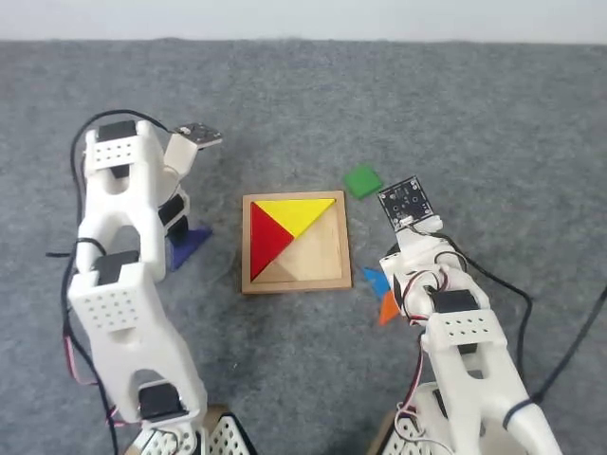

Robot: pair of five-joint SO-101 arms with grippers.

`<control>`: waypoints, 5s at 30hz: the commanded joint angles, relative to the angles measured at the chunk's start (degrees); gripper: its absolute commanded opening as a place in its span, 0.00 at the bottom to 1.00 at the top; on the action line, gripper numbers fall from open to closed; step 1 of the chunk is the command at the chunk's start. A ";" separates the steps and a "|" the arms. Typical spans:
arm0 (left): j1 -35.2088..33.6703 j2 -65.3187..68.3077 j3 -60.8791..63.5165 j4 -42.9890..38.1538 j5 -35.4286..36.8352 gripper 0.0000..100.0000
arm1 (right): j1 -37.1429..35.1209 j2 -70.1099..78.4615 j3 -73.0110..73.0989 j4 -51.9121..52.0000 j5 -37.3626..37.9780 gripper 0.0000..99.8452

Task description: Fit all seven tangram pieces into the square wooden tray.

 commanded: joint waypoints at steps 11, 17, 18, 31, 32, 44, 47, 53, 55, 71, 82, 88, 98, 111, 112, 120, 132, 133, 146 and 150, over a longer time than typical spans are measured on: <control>6.24 -16.62 27.12 -13.36 -0.62 0.05 | 0.57 -1.98 -0.35 -0.48 -0.53 0.02; 6.68 -18.64 30.99 -16.97 -0.79 0.05 | 0.57 -1.98 -0.35 -0.40 -0.62 0.02; 6.68 -18.20 30.81 -16.62 -0.88 0.05 | 0.57 -1.98 -0.35 -0.40 -0.62 0.02; 6.95 -15.12 31.16 -12.48 -3.08 0.05 | 0.57 -2.07 -0.35 -0.40 -0.53 0.02; 6.95 -15.12 31.34 -12.48 -3.08 0.05 | 0.57 -2.07 -0.35 -0.40 -0.53 0.02; 8.00 -15.74 33.10 -12.92 -2.99 0.05 | 0.57 -2.07 -0.35 -0.40 -0.53 0.02; 7.82 -15.74 31.78 -12.48 -2.81 0.01 | 0.57 -2.07 -0.35 -0.40 -0.53 0.02; 8.70 -23.82 31.08 -10.02 3.43 0.01 | 0.57 -2.15 -0.62 -0.40 -0.53 0.02; 9.14 -29.71 32.75 -10.46 6.07 0.01 | 0.57 -2.15 -0.70 -0.40 -0.53 0.02; 39.65 -43.34 42.59 -15.82 -7.47 0.01 | 17.45 -2.15 -9.49 10.24 -8.18 0.02; 46.42 -43.16 36.79 -17.93 -30.42 0.01 | 20.53 -2.15 -9.93 9.89 -9.23 0.02; 45.98 -40.26 36.79 -20.40 -30.59 0.01 | 20.44 -2.15 -9.93 9.89 -9.23 0.02; 41.93 -27.16 29.41 -20.66 -28.48 0.01 | 20.35 -2.24 -9.93 9.80 -9.23 0.02; 41.93 -22.42 26.59 -21.10 -27.08 0.11 | 20.26 -2.24 -9.85 9.80 -9.23 0.02; 41.93 -22.42 26.59 -21.10 -27.08 0.11 | 20.26 -2.24 -9.85 9.80 -9.23 0.02; 41.93 -22.95 25.36 -20.92 -25.14 0.14 | 20.26 -2.24 -9.85 9.80 -9.23 0.02; 42.11 -22.42 23.08 -25.76 -17.67 0.14 | 18.95 -2.24 -9.85 9.80 -8.79 0.02; 42.11 -22.42 22.99 -26.64 -16.70 0.14 | 18.68 -2.24 -9.85 9.80 -8.79 0.02; 40.26 -28.66 20.62 -28.92 7.56 0.13 | 18.42 -2.24 -10.11 9.89 -8.53 0.02; 34.99 -37.10 20.62 -25.14 20.84 0.13 | 15.52 -1.98 -15.82 17.10 -4.57 0.02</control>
